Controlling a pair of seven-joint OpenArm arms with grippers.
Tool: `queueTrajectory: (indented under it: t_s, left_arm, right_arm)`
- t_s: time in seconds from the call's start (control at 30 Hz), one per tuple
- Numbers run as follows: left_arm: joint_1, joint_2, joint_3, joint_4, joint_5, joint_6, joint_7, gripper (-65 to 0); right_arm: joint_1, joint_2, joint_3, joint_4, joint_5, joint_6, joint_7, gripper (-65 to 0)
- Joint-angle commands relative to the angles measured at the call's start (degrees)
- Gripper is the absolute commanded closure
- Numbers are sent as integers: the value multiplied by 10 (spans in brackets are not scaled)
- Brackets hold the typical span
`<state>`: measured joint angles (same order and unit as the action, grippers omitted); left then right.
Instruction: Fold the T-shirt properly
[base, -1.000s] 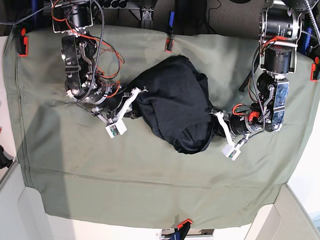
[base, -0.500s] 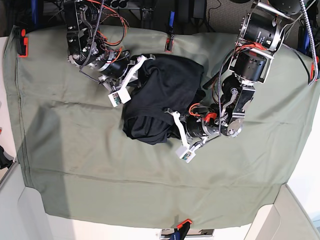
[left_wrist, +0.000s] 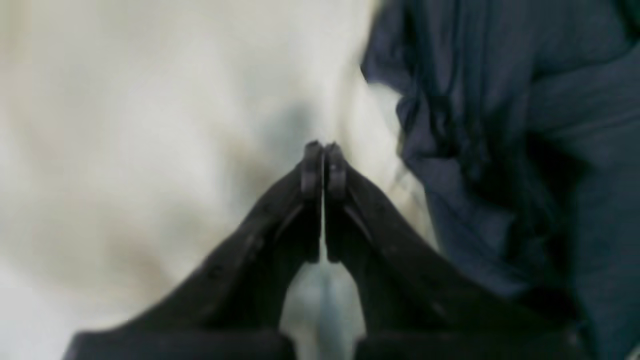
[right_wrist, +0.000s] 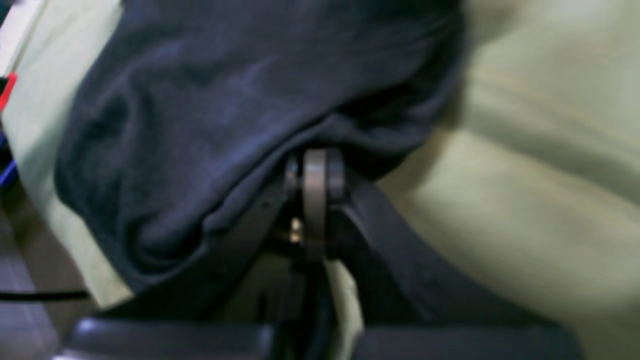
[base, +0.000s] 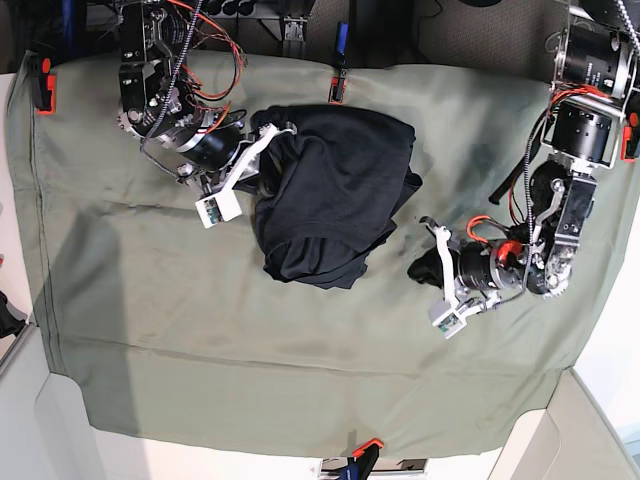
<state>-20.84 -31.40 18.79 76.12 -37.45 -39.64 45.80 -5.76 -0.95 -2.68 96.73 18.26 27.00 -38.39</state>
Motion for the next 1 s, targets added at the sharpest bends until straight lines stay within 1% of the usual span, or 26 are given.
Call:
queueTrajectory:
  t_s: [0.0, 0.13, 0.27, 0.33, 0.4, 0.5, 0.53, 0.63, 0.73, 0.8, 0.87, 0.97]
  left_arm:
    - [-14, -17, -9, 25, -20, -4, 1, -11]
    - [-1, -53, -22, 77, -52, -4, 27, -11]
    - [35, -66, -38, 130, -85, -4, 36, -11]
    - [62, -65, -39, 163, -109, -4, 39, -11]
    - [90, -59, -39, 189, -112, -4, 40, -11]
    - [119, -35, -39, 195, -108, -4, 35, -11]
    - [126, -23, -39, 194, -92, -4, 27, -11]
    - [136, 12, -38, 169, -18, -4, -19, -11]
    - [133, 42, -38, 105, 52, -4, -71, -11]
    - [129, 55, -39, 54, 93, -4, -103, -11]
    - [117, 60, -38, 4, 112, -4, -116, -11]
    - [99, 55, -39, -31, 109, -4, -122, -11]
  right_arm:
    - [7, -2, 10, 17, 10, 3, 12, 0]
    - [13, -1, 56, 26, 10, 3, 12, 0]
    - [30, 0, 97, 25, 12, 2, 12, 0]
    - [34, 2, 108, 25, 12, 2, 13, 0]
    - [34, 2, 112, 25, 12, 2, 13, 0]
    - [34, 2, 112, 24, 12, 2, 13, 0]
    - [34, 2, 112, 24, 12, 2, 13, 0]
    - [34, 2, 112, 22, 12, 2, 13, 0]
    - [33, 2, 112, 21, 12, 2, 11, 0]
    - [33, 2, 112, 21, 12, 2, 10, 0]
    - [33, 2, 112, 21, 10, 3, 10, 0]
    - [33, 2, 112, 21, 10, 3, 10, 0]
